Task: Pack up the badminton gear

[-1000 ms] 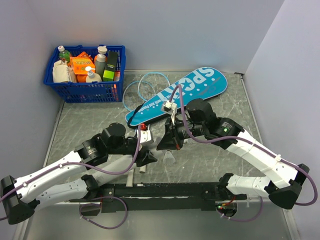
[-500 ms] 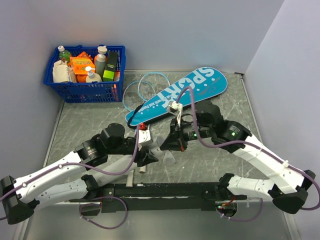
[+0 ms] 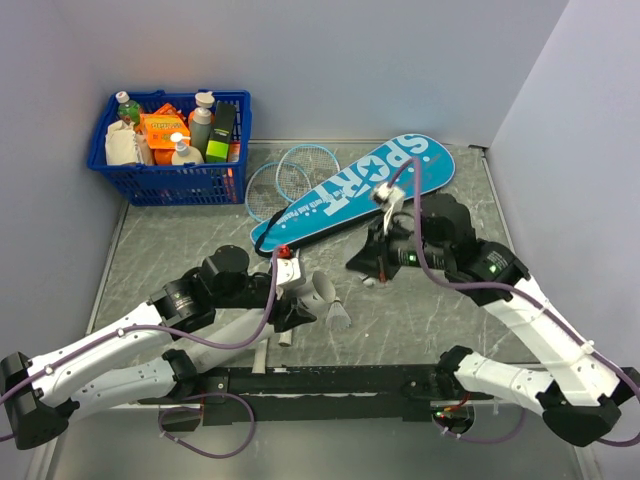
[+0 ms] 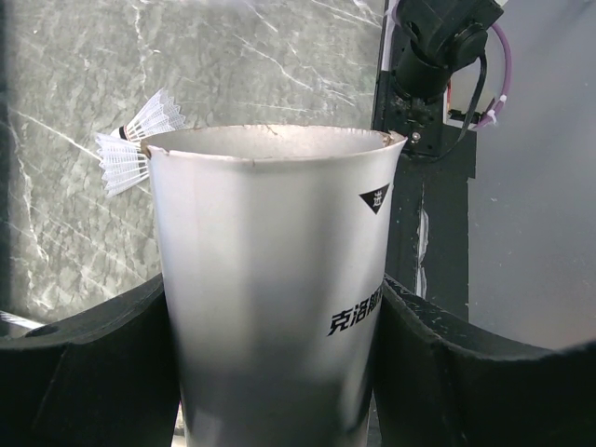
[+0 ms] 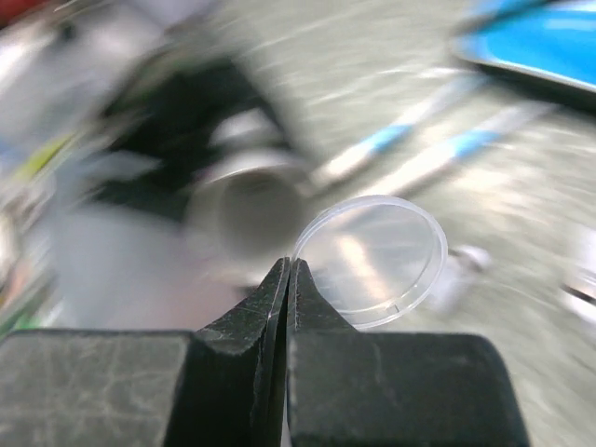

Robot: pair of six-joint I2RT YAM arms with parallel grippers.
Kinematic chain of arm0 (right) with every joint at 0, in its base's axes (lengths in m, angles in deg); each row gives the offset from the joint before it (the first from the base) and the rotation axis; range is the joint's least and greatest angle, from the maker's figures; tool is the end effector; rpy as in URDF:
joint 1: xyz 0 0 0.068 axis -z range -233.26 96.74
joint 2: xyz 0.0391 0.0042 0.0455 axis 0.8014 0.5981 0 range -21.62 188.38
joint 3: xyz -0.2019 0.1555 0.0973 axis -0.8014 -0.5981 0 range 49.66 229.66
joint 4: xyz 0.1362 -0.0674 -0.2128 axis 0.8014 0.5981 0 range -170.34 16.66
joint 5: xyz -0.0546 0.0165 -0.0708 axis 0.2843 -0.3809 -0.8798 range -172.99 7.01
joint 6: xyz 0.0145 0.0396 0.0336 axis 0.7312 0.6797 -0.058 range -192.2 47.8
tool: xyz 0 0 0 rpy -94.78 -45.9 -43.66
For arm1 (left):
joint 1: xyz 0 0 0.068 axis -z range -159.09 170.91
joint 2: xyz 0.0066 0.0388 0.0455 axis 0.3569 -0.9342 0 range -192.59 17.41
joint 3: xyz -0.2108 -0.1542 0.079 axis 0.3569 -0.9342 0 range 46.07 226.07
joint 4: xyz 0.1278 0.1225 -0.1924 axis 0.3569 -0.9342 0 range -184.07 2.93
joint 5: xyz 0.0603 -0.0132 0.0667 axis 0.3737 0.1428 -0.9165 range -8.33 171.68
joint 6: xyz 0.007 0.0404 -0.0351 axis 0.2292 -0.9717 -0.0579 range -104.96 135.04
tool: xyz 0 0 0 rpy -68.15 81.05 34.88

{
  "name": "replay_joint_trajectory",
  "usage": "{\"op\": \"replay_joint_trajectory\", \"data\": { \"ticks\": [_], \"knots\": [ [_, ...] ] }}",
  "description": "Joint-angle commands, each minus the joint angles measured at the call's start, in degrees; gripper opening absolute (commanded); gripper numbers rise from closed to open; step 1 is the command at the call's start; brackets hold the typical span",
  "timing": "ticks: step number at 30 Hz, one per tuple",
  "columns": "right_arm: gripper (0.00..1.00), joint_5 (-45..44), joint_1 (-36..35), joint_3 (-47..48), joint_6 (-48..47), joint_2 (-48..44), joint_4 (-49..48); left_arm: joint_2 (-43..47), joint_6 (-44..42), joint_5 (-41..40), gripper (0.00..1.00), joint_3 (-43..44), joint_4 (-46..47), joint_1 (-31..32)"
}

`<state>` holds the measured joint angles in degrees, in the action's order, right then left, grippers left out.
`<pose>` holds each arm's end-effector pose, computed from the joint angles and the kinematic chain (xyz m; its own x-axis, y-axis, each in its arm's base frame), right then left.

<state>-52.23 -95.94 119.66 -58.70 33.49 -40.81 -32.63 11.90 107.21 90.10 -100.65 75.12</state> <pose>0.1240 0.1391 0.4074 -0.5138 -0.2009 -0.8340 -0.8272 0.3738 0.4196 0.1047 -0.1714 0.3143 -0.1427 0.2826 -0.9486 0.9787 0.1831 -0.0927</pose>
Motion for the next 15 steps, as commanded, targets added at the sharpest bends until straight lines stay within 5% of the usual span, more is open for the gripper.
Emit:
{"op": "replay_joint_trajectory", "data": {
  "ticks": [1, 8, 15],
  "knots": [
    [0.0, -19.9, 6.3, 2.2, 1.3, 3.2, 4.6, 1.4, 5.4, -1.4, 0.01, 0.1, 0.0, 0.0],
    [0.0, -30.6, 28.3, -10.6, 11.1, 8.1, -3.0, 0.9, 7.2, -3.7, 0.01, 1.1, -1.1, -0.1],
    [0.0, -41.5, 37.8, -14.3, 16.8, 18.3, -6.3, 2.6, 6.8, -2.3, 0.02, 0.8, -0.8, 0.0]
  ]
}}
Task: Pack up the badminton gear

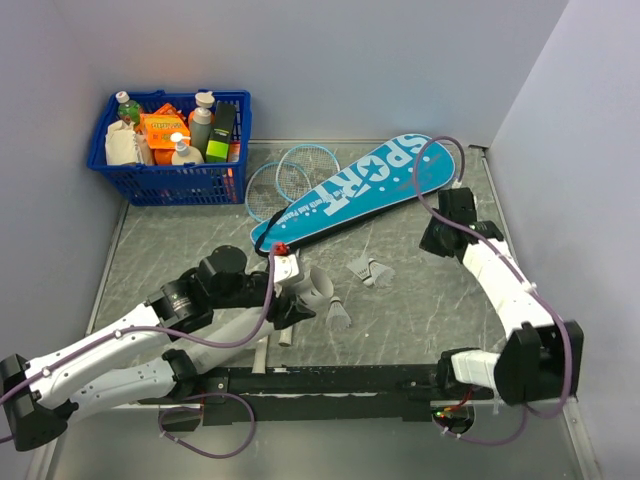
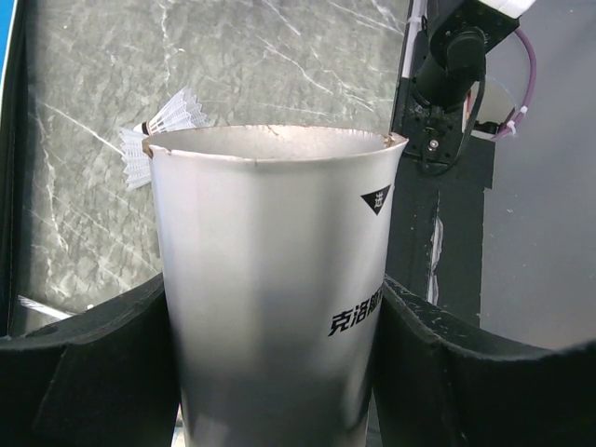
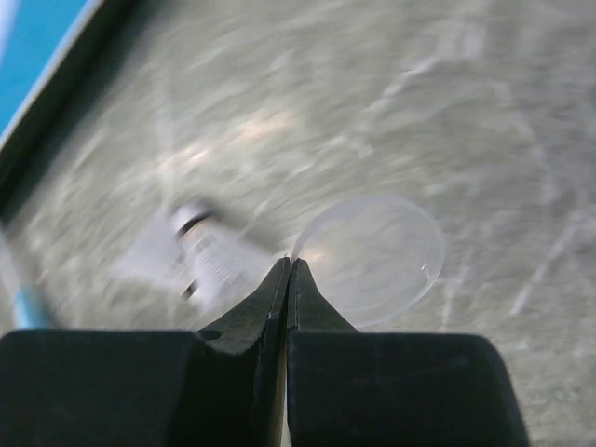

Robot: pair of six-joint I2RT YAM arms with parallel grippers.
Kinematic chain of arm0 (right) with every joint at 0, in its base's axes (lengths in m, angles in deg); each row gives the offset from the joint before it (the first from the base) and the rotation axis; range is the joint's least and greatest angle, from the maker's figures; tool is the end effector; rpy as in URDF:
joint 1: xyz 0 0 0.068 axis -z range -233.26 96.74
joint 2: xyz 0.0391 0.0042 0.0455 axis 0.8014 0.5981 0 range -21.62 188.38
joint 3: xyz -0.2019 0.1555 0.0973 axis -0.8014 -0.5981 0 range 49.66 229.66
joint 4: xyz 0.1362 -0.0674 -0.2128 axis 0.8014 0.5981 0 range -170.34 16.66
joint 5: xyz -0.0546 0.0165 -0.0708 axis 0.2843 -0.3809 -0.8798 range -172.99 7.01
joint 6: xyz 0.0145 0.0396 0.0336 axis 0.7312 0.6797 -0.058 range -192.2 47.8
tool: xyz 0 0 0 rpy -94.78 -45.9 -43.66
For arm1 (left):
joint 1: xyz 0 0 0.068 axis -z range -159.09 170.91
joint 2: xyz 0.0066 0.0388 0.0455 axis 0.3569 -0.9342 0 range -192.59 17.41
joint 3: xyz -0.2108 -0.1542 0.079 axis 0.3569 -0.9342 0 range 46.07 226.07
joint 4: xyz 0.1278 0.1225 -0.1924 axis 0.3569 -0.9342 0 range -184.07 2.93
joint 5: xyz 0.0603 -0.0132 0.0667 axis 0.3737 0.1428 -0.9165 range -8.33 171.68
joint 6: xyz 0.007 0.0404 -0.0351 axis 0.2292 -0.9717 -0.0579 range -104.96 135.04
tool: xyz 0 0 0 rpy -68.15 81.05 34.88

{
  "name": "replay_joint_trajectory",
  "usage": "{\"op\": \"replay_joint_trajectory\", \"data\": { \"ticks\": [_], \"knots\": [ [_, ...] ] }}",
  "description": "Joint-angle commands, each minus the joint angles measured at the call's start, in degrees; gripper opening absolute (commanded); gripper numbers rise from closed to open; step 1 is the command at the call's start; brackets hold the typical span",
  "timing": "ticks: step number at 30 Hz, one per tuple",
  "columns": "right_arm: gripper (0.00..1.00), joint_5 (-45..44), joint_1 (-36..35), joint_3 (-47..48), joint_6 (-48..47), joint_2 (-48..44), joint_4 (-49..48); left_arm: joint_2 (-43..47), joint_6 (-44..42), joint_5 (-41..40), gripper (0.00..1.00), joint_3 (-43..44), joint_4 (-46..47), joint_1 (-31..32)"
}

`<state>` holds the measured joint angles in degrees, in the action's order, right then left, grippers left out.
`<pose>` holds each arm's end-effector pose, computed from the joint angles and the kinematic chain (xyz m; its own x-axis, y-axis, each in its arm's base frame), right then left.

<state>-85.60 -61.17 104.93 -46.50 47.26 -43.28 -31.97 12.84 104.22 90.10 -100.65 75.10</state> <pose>0.2445 0.0323 0.2757 -0.7376 0.3350 -0.5863 0.2342 0.9413 0.2432 0.1052 -0.1691 0.3161 -0.1528 0.2725 -0.9499 0.9678 0.2360 -0.0880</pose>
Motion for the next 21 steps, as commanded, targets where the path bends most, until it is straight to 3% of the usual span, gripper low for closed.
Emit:
{"op": "replay_joint_trajectory", "data": {
  "ticks": [1, 13, 17, 19, 21],
  "knots": [
    [0.0, -7.9, 3.8, 0.2, 4.8, 5.6, -4.4, 2.2, 5.6, 0.2, 0.01, 1.0, -1.2, 0.0],
    [0.01, -5.4, 10.3, -1.7, 7.9, 20.8, -10.1, 6.3, 6.9, -6.6, 0.03, 0.4, -1.3, 0.0],
    [0.32, -5.3, 10.3, -2.4, 7.8, 20.5, -11.0, 5.9, 6.9, -6.8, 0.07, 0.4, -1.6, 0.1],
    [0.39, -5.6, 10.3, -2.8, 7.6, 19.7, -11.1, 5.8, 7.1, -7.3, 0.12, 0.4, -1.6, 0.1],
    [0.43, -6.1, 10.3, -2.8, 7.4, 18.5, -10.6, 5.8, 7.0, -8.0, 0.05, 0.4, -1.5, 0.1]
  ]
}}
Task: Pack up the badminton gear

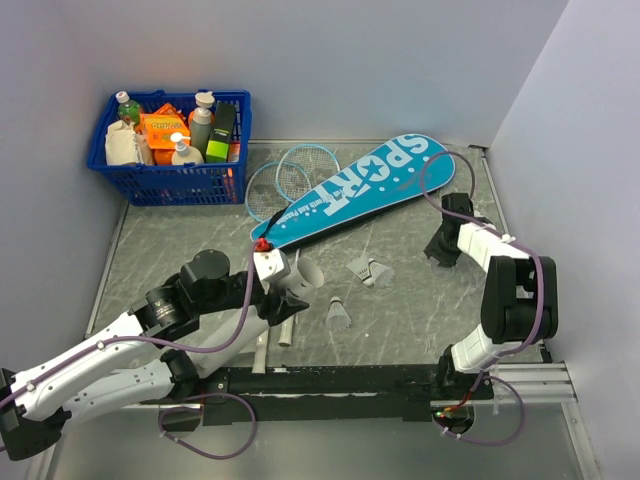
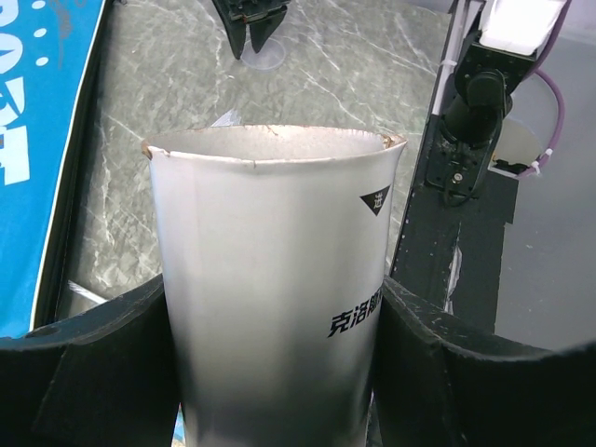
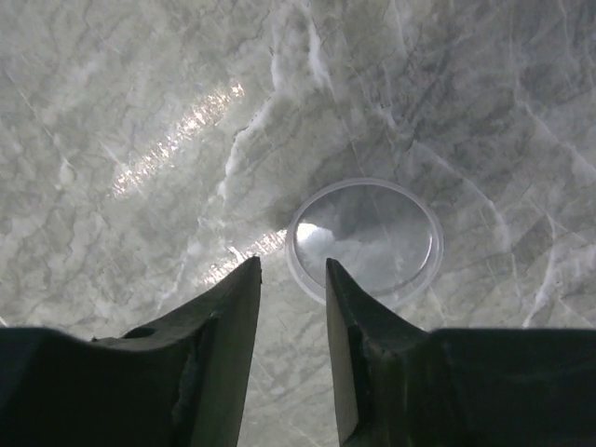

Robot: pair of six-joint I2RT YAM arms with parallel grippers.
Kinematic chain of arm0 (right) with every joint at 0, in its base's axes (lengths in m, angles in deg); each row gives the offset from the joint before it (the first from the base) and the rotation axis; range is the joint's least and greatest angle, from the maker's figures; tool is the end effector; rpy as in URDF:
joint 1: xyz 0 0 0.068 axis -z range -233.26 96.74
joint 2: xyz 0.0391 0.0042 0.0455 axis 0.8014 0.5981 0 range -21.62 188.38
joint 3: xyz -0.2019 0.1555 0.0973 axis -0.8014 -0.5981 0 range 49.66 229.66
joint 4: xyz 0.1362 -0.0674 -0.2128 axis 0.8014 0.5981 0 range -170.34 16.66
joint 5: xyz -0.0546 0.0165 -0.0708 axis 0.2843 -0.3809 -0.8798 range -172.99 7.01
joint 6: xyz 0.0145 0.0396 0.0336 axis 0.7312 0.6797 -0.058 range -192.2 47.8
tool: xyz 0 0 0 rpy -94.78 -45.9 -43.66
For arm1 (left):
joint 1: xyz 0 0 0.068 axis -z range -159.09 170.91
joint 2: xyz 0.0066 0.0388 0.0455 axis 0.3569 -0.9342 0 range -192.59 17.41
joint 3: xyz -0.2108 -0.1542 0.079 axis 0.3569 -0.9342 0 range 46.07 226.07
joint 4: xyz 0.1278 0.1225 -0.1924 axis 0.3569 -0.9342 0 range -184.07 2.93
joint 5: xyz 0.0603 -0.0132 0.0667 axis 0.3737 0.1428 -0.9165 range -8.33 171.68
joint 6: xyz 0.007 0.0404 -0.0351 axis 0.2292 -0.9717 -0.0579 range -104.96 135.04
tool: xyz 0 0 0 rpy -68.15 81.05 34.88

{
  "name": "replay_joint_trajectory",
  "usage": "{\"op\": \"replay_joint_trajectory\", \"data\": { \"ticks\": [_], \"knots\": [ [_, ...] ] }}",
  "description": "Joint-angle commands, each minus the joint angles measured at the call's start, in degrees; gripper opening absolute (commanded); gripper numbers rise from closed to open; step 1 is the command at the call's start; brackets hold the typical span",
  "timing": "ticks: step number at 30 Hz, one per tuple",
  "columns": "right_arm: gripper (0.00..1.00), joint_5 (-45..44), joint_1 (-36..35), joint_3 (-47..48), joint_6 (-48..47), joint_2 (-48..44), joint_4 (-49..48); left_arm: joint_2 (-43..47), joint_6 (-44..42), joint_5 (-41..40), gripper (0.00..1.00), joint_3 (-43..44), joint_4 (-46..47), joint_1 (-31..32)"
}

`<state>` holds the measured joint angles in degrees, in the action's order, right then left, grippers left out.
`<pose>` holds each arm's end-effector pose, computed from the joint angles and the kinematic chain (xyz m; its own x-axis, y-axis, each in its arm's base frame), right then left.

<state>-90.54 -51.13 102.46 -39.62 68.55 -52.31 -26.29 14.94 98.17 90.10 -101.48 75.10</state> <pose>0.2971 -0.0157 0.1771 -0.7163 0.5609 -0.4150 0.5664 0.8148 0.1236 0.0963 -0.1507 0.3310 -0.1407 0.1981 -0.9700 0.9390 0.3373 -0.0673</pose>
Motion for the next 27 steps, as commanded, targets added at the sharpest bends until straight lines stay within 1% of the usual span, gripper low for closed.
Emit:
{"op": "replay_joint_trajectory", "data": {
  "ticks": [1, 3, 6, 8, 10, 12, 14, 16, 20, 22, 27],
  "knots": [
    [0.45, -1.2, 0.2, -0.3, 0.5, -3.2, -1.2, 0.4, 5.2, -2.4, 0.01, 0.2, -0.3, 0.1],
    [0.47, -1.3, 0.2, -0.7, 0.3, -5.7, -0.8, 0.5, 5.4, -3.5, 0.01, 0.0, -0.2, 0.1],
    [0.5, 0.8, -0.9, -2.0, 0.6, -10.3, -0.8, 0.2, 5.5, -3.7, 0.01, 0.2, -0.4, 0.1],
    [0.51, 5.5, -1.8, -3.6, 2.0, -13.6, -1.1, 0.3, 5.5, -4.0, 0.01, 0.3, -0.5, 0.0],
    [0.51, 9.0, -4.5, -5.0, 3.4, -16.2, -1.2, 0.6, 5.6, -4.6, 0.01, 0.3, -0.4, 0.1],
    [0.52, 10.3, -7.4, -7.0, 6.9, -18.4, -2.3, 1.1, 5.8, -5.4, 0.01, 0.1, -0.2, 0.1],
    [0.57, 11.3, -9.8, -8.7, 11.1, -21.9, -3.3, 1.9, 5.9, -6.1, 0.01, -0.1, 0.3, 0.1],
    [0.59, 12.6, -12.5, -11.1, 15.7, -24.9, -5.9, 2.1, 6.1, -6.8, 0.02, -0.1, 0.1, 0.1],
    [0.59, 10.5, -16.9, -14.0, 22.4, -26.7, -8.1, 2.5, 6.5, -8.1, 0.04, 0.0, 0.2, 0.1],
    [0.59, 9.9, -18.5, -15.2, 25.9, -26.9, -9.7, 2.7, 6.7, -8.3, 0.01, 0.0, 0.3, 0.1],
    [0.57, 9.4, -21.1, -17.7, 32.1, -24.8, -13.0, 2.4, 7.0, -8.1, 0.01, 0.2, 0.1, 0.1]
  ]
}}
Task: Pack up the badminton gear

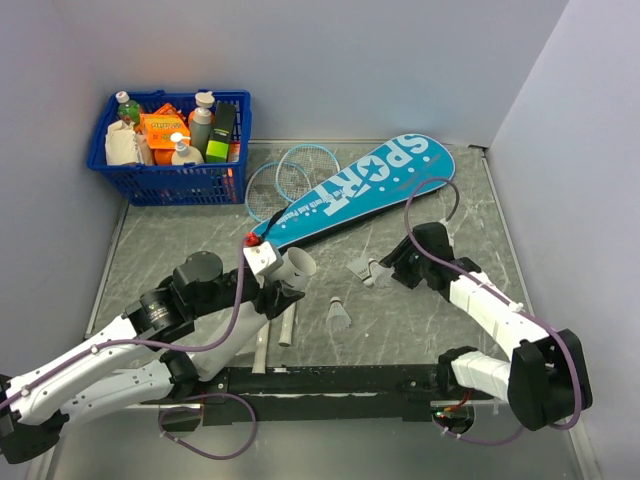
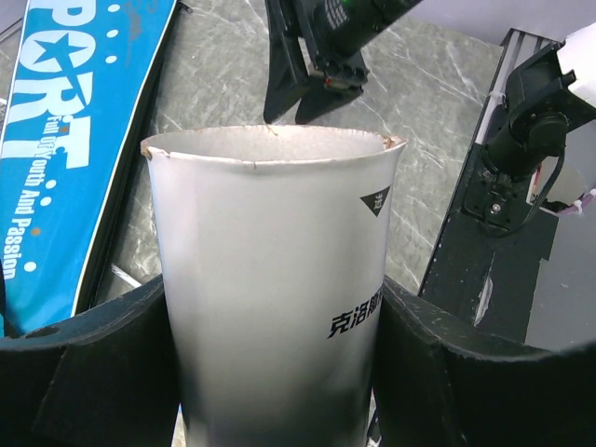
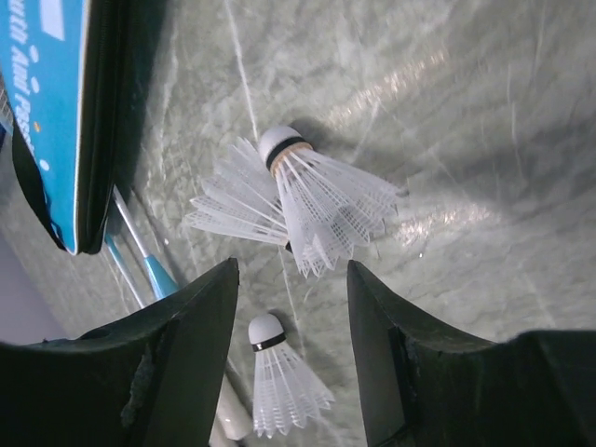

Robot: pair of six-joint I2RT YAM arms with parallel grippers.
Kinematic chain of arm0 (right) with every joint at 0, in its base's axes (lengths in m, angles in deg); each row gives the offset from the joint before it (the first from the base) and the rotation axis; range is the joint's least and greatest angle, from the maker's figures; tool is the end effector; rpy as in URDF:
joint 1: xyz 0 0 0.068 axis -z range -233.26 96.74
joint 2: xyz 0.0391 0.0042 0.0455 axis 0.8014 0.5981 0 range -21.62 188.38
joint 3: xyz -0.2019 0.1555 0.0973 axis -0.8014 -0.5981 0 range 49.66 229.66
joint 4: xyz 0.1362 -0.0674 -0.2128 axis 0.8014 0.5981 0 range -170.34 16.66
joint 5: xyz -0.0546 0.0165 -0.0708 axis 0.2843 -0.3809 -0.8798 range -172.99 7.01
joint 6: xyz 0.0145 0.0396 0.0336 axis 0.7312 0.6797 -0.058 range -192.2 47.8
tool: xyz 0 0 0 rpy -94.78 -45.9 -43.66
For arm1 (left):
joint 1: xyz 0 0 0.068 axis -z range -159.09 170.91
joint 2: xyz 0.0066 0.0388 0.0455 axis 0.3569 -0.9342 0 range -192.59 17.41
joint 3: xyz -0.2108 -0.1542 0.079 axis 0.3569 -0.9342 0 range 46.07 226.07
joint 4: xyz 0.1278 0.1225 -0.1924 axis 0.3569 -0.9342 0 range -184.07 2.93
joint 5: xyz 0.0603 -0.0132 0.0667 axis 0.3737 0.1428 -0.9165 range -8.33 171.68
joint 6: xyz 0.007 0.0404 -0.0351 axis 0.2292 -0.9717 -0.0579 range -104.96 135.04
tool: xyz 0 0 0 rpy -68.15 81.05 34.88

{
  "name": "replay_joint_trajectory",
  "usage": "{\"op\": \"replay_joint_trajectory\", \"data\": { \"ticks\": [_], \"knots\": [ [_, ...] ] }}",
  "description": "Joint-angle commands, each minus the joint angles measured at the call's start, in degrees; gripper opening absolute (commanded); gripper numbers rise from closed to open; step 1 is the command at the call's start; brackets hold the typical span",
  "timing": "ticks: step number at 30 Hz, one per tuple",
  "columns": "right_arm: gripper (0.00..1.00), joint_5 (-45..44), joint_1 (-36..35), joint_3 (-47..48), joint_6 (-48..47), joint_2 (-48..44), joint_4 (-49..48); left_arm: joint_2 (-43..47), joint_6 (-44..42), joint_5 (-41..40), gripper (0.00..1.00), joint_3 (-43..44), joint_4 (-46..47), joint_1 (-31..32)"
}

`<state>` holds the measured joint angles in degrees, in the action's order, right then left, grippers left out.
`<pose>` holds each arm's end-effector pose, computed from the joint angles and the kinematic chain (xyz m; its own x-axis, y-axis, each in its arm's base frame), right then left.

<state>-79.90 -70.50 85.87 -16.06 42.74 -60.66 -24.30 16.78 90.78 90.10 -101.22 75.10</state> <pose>0.2131 0.0681 0.2076 -0.6688 0.6607 -0.3408 0.4037 0.7077 0.5798 0.0961 -0.1428 0.3366 -0.1470 0.1526 -0.9773 0.8873 0.4570 -0.0621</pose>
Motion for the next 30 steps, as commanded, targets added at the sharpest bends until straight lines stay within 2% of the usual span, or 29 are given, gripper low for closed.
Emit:
{"op": "replay_joint_trajectory", "data": {
  "ticks": [1, 13, 18, 23, 30],
  "knots": [
    [0.57, -1.3, -2.4, -1.3, 9.2, 1.4, -5.7, 0.3, 5.1, -0.5, 0.01, 0.2, -0.2, 0.1],
    [0.46, -4.3, -3.3, -2.9, 13.6, 6.8, -11.9, 0.0, 4.9, 0.3, 0.01, 0.0, 0.0, 0.1],
    [0.3, -6.4, -3.2, -2.4, 13.6, 8.2, -11.6, -0.5, 4.8, 0.4, 0.01, -0.1, 0.1, 0.1],
    [0.02, -10.6, -3.2, -1.4, 12.1, 6.0, -8.5, -1.1, 4.6, 0.3, 0.01, -0.2, 0.1, 0.1],
    [0.0, -15.8, -2.5, 4.5, 3.4, -3.3, 1.4, -2.4, 4.2, 1.4, 0.01, -0.1, -0.2, 0.1]
  ]
}}
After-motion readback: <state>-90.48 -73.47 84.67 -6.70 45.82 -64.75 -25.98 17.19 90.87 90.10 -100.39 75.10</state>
